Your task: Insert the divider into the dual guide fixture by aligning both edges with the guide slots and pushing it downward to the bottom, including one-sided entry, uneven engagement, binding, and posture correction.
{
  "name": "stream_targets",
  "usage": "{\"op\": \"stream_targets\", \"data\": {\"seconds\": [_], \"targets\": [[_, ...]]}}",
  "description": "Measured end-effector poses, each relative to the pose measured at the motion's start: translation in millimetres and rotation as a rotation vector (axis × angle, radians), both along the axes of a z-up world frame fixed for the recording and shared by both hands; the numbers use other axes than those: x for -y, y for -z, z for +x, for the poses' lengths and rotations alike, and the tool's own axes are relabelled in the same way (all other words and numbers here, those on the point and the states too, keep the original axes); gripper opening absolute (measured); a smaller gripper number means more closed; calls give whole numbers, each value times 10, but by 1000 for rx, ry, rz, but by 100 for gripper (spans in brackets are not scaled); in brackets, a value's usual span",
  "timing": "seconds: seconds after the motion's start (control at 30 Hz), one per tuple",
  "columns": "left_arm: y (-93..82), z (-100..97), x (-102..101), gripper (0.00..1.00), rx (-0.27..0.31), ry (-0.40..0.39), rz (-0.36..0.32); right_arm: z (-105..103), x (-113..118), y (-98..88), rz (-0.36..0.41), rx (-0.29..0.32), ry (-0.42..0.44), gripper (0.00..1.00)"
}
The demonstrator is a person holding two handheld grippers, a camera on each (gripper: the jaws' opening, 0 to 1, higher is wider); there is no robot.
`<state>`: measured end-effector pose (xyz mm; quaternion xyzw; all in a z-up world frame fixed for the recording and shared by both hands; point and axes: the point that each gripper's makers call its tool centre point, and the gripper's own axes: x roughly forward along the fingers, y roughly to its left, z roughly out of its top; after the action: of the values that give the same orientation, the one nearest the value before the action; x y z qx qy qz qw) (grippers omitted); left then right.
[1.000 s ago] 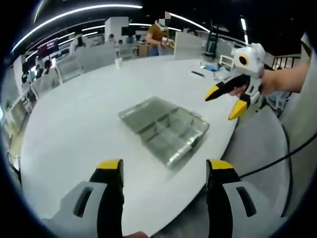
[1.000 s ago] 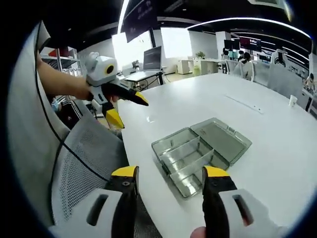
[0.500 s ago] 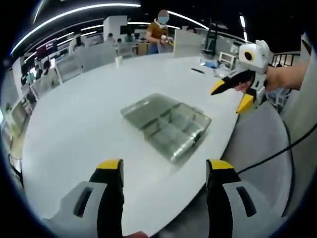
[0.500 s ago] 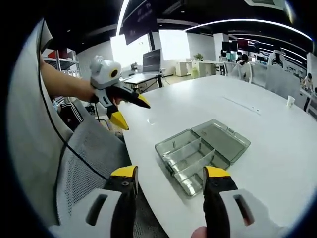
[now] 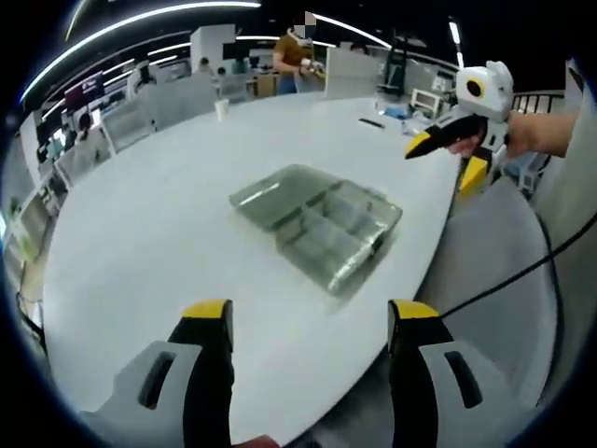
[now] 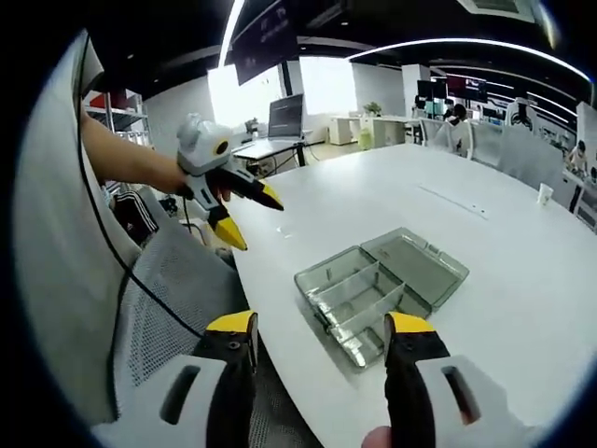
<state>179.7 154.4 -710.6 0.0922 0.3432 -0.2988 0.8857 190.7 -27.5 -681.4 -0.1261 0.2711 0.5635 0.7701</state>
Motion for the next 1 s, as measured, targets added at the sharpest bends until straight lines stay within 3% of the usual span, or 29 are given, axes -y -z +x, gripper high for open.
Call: {"op": "stream_targets", "data": {"seconds": [1.0], "targets": [[229,21,-437,65,-38,-13,77,62,-45,-142,12,29,8,52]]}}
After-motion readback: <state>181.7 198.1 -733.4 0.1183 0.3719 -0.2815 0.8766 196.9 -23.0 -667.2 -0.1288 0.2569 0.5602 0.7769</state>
